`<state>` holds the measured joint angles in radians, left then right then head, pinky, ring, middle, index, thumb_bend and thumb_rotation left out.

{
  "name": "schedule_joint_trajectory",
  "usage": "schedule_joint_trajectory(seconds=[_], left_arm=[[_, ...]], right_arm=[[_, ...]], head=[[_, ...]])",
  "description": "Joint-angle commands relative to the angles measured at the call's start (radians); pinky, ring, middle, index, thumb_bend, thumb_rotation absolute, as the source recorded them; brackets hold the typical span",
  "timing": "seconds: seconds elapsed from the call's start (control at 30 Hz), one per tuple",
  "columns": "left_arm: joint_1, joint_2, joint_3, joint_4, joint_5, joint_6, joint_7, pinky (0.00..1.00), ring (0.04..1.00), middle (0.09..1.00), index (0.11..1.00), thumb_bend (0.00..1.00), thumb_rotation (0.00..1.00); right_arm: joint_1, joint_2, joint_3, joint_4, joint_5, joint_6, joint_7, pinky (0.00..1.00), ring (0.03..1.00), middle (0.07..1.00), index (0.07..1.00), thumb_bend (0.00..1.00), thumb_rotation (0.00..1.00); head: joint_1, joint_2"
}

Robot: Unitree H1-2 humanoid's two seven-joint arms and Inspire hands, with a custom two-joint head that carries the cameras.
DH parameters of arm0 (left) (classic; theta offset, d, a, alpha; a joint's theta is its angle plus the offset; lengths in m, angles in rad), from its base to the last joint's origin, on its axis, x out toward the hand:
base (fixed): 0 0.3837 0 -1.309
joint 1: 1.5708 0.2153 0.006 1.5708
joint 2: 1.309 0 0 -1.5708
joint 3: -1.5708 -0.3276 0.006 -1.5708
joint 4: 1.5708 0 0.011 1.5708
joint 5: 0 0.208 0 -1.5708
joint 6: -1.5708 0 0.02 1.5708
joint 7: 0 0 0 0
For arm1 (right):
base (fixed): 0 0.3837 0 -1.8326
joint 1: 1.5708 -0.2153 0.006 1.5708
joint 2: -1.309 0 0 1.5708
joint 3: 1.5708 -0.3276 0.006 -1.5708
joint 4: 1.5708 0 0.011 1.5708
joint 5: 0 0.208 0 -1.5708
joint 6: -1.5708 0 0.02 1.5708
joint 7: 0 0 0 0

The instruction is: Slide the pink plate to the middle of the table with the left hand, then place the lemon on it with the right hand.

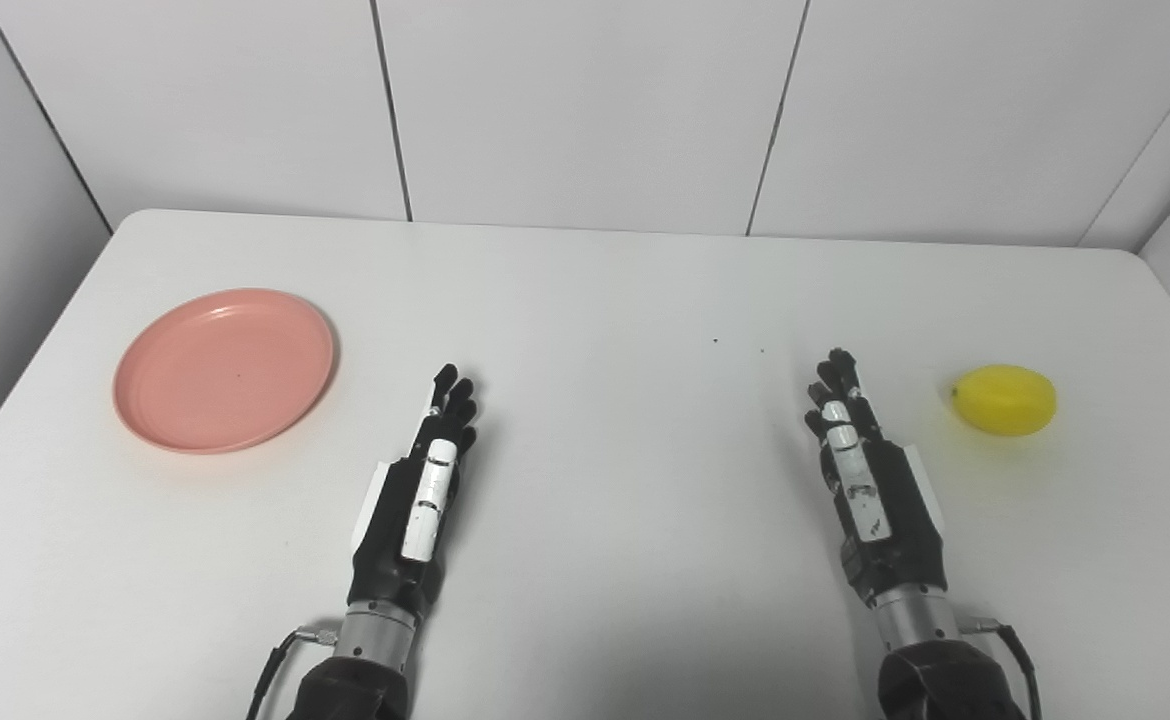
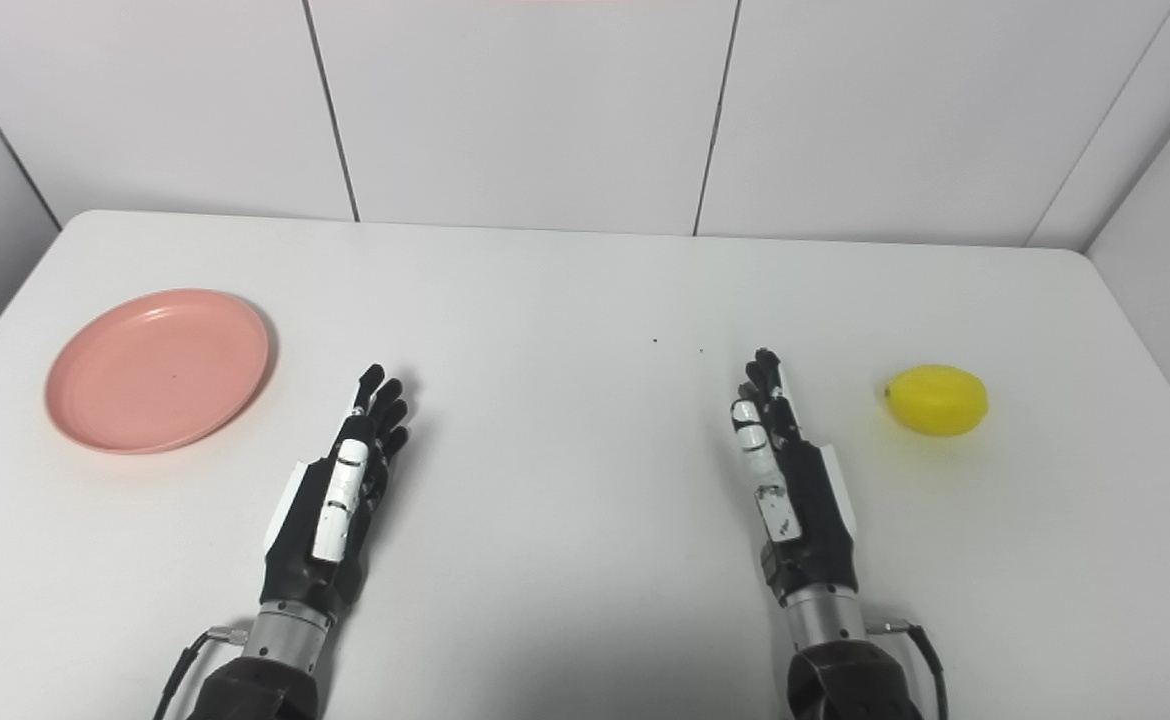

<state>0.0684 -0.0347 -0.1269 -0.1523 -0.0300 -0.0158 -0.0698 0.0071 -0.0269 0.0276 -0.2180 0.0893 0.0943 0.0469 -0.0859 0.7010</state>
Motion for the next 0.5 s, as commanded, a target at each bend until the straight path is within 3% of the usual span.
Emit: schedule_joint_trajectory(seconds=[0.0,0.47], left_arm=[[-0.009,-0.004,-0.005,-0.018,-0.004,-0.034,-0.011,1.0,1.0,1.0,1.0,0.47,1.0],[-0.005,-0.009,-0.009,-0.031,-0.021,-0.025,-0.011,1.0,1.0,1.0,1.0,0.46,1.0]], right_arm=[[-0.017,-0.004,0.008,-0.004,0.005,-0.053,0.022,1.0,1.0,1.0,1.0,0.56,0.87],[0.002,0.035,0.003,-0.008,0.011,-0.024,0.01,1.0,1.0,0.993,0.987,0.61,0.81]], head=[[0.003,0.0],[0.004,-0.001]])
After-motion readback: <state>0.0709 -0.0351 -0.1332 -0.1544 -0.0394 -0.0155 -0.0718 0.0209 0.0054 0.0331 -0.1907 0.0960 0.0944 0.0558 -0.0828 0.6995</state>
